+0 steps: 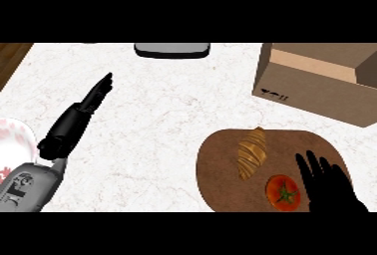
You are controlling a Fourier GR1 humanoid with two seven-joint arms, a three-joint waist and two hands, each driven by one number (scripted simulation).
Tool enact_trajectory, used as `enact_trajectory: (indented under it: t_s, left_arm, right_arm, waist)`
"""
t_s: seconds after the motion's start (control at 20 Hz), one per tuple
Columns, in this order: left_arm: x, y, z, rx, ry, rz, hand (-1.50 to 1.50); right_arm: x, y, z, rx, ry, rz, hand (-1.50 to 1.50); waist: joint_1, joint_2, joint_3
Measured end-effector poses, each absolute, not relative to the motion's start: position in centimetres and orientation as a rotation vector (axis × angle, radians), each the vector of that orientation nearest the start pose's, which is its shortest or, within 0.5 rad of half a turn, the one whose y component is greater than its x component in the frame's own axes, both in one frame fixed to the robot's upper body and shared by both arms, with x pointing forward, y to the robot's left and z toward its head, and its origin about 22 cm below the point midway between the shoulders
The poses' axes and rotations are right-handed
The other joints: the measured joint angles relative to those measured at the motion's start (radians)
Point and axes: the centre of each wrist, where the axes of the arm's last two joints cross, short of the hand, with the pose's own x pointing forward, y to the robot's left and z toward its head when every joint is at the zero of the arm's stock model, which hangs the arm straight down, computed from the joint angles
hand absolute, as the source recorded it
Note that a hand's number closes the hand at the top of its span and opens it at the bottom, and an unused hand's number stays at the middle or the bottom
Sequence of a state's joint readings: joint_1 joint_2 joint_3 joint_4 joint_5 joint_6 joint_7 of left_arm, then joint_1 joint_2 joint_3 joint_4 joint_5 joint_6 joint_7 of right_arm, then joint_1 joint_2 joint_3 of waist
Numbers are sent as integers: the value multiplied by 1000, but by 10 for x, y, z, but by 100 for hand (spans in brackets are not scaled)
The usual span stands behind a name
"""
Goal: Pick the tomato from the cutting board and place it in the cardboard box
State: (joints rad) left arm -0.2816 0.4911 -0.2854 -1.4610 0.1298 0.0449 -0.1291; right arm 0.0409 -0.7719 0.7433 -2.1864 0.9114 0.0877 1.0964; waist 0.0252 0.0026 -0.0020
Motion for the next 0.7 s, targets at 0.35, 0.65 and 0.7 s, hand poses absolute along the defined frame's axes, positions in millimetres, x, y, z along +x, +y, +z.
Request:
enact_trajectory:
  t_s: [0.35, 0.65, 0.7]
  left_arm:
    - [297, 273, 66, 97, -1747, -536, 0]
    - [298, 272, 67, 103, -1748, -530, 0]
    - [298, 271, 66, 105, -1745, -531, 0]
  right_arm:
    - [155, -167, 67, -1193, -926, 1163, -150]
    - [158, -169, 48, -1213, -869, 1153, -150]
    - [159, -171, 46, -1214, -861, 1151, -150]
  waist:
    - [-15, -2, 1]
    - [-25, -3, 2]
    - [-26, -3, 2]
